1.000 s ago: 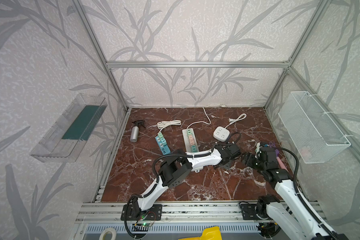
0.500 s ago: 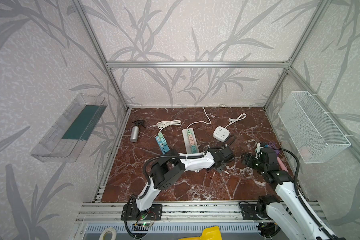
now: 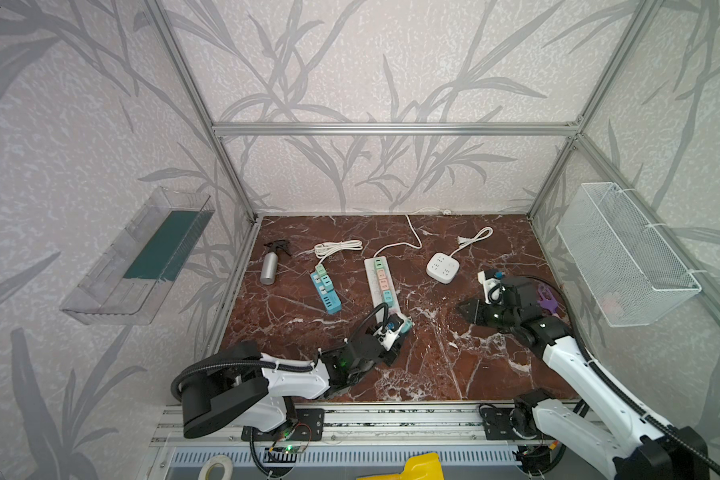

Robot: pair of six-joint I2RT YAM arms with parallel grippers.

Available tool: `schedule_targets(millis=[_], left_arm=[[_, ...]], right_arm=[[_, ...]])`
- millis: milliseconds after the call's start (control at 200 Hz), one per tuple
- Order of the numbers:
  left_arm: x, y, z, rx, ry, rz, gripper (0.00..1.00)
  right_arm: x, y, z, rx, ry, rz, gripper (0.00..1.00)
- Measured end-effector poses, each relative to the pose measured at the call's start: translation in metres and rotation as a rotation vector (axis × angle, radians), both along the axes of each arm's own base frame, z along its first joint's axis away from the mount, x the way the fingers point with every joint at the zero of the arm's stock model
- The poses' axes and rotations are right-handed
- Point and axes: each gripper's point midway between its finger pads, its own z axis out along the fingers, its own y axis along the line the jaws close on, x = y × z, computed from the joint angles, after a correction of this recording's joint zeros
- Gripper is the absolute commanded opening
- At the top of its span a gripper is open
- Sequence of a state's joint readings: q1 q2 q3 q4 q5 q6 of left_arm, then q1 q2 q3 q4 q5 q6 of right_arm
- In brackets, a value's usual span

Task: Insert the plug
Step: 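Grasp the teal adapter with the right gripper while the left gripper holds it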

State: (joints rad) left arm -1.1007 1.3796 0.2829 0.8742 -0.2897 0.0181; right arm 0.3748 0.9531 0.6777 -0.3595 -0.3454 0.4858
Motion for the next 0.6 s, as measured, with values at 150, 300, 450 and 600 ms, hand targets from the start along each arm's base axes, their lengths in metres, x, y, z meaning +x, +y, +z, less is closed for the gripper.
schedule_targets(millis=[150, 300, 450, 600], left_arm=[[0.004, -0.006, 0.031, -0.087, -0.116, -0.009, 0.00], [0.006, -0.015, 0.045, -0.139, -0.181, -0.026, 0.00], [0.006, -0.020, 0.042, -0.144, -0.192, -0.044, 0.00], [0.005, -0.022, 0.048, -0.170, -0.206, -0.053, 0.00]], right_arm=[[-0.014, 0.052, 0.030, 0.029, -0.032, 0.179, 0.64], [-0.021, 0.079, 0.029, 0.007, -0.005, 0.263, 0.67], [-0.026, 0.101, 0.026, -0.006, 0.020, 0.330, 0.67], [-0.029, 0.113, 0.023, -0.024, 0.034, 0.366, 0.60]])
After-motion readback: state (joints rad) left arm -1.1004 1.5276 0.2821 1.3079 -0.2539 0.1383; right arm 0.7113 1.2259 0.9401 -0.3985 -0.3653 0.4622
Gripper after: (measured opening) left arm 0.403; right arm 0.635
